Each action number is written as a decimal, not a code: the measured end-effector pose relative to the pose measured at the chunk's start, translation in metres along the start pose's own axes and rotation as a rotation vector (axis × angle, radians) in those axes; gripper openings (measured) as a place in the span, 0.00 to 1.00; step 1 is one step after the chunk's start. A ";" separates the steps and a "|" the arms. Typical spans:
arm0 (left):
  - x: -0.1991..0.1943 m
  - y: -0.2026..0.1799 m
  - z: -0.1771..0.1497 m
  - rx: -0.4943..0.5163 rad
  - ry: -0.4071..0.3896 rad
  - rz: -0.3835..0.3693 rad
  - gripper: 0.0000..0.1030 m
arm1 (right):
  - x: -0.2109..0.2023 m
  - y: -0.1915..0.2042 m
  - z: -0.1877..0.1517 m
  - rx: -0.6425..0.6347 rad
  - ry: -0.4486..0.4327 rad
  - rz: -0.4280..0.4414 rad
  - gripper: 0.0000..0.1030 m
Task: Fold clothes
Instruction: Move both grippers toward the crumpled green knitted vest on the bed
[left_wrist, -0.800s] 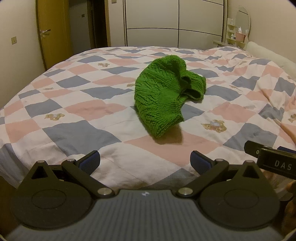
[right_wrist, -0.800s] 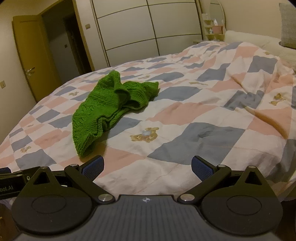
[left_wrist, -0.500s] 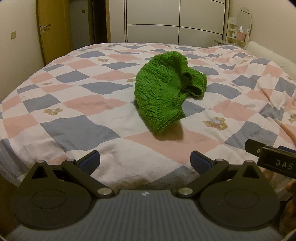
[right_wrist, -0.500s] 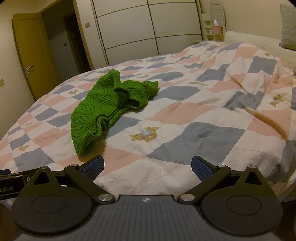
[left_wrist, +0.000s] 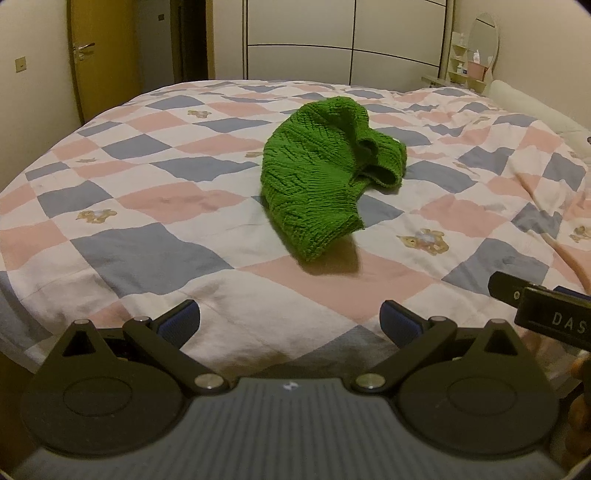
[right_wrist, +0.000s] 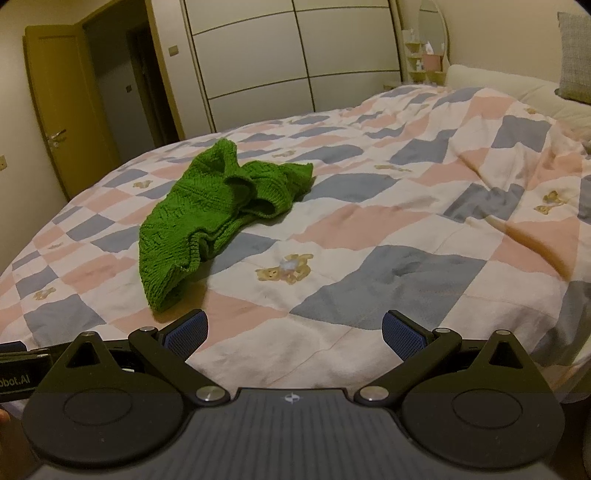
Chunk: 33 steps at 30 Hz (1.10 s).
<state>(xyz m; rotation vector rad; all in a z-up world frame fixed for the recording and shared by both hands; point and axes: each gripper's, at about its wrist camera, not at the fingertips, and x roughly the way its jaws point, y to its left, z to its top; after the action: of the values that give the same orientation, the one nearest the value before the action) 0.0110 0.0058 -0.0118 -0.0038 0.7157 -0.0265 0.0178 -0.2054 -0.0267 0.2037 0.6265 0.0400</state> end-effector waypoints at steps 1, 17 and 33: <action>0.000 0.000 0.000 0.002 0.000 -0.003 0.99 | -0.001 -0.001 0.000 0.000 -0.001 0.001 1.00; -0.004 0.006 -0.002 -0.017 -0.013 0.008 0.99 | -0.005 0.010 0.002 -0.014 -0.019 -0.001 1.00; 0.005 0.017 0.003 -0.013 -0.027 0.031 0.99 | 0.002 0.018 0.005 -0.037 -0.013 -0.007 1.00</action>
<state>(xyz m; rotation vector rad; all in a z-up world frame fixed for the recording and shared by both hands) 0.0171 0.0223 -0.0124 -0.0050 0.6891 0.0077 0.0228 -0.1887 -0.0209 0.1656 0.6134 0.0436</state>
